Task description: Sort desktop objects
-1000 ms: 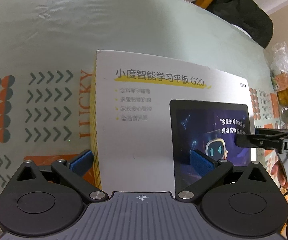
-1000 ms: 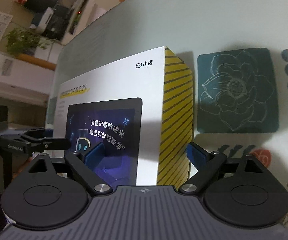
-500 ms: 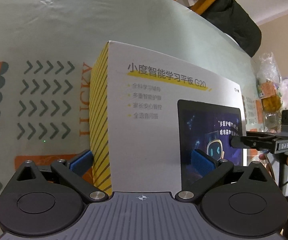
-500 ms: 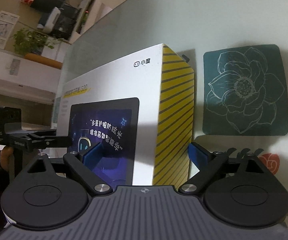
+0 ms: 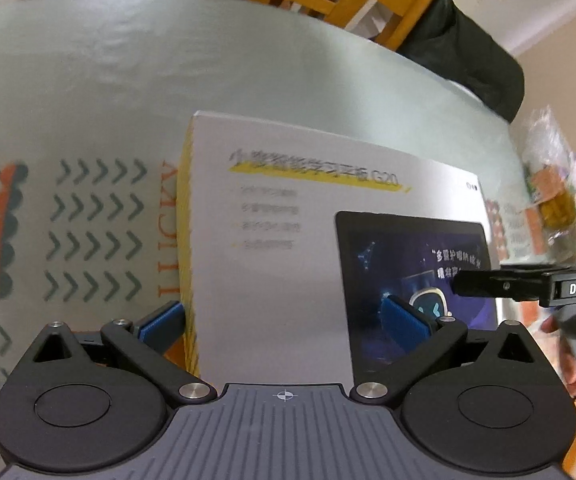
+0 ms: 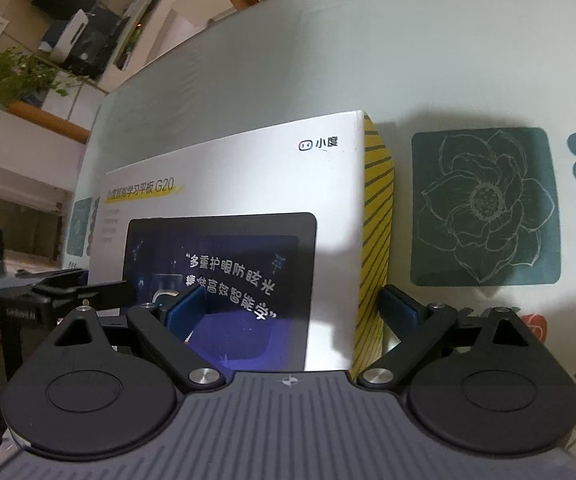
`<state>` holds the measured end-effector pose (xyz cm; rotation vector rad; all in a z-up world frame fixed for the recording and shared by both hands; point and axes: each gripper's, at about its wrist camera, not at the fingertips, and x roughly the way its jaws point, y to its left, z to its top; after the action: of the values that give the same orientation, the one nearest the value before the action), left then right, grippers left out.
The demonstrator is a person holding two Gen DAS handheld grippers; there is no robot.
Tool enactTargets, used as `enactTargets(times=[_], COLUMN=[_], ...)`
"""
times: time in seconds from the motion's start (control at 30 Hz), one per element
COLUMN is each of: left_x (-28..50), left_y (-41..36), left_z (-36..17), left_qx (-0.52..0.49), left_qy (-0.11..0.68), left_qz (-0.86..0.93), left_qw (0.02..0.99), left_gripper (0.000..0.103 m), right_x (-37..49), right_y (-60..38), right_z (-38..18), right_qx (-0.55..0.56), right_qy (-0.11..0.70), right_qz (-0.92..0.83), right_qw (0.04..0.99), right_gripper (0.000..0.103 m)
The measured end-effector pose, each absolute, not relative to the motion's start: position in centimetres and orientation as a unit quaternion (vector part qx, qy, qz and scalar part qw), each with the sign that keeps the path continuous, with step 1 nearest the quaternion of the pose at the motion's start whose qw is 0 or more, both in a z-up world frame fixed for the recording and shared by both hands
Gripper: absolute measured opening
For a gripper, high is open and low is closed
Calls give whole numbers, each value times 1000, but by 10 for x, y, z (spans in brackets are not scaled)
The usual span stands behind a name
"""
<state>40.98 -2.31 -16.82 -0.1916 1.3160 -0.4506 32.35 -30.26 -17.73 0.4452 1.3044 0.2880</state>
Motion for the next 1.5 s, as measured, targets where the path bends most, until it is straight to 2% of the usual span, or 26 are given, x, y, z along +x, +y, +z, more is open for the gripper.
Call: enactTargets(times=[0.4, 0.6, 0.8, 0.93, 1.03, 1.33, 1.5], left_x=[406, 407, 420, 426, 431, 405, 394], left_y=[-25, -27, -8, 2, -2, -26, -23], left_z=[-144, -156, -173, -185, -186, -161, -146], left_qx=[-55, -51, -90, -119, -125, -67, -53], left_qy=[602, 618, 675, 686, 690, 654, 638], left_qz=[-183, -186, -219, -227, -211, -174, -169], left_qw=[776, 762, 699, 681, 682, 733, 750], left_gripper=[103, 103, 103, 103, 103, 103, 103], right_x=[312, 315, 337, 343, 344, 336, 323], right_y=[-269, -269, -304, -330, -328, -278, -258], right_z=[-149, -162, -182, -205, -206, -163, -146], right_qx=[130, 133, 195, 260, 264, 139, 106], right_qy=[595, 596, 629, 622, 617, 604, 588], right_qz=[97, 98, 160, 207, 204, 136, 108], right_qw=[787, 786, 736, 708, 713, 773, 795], right_gripper=[103, 103, 103, 103, 103, 103, 103])
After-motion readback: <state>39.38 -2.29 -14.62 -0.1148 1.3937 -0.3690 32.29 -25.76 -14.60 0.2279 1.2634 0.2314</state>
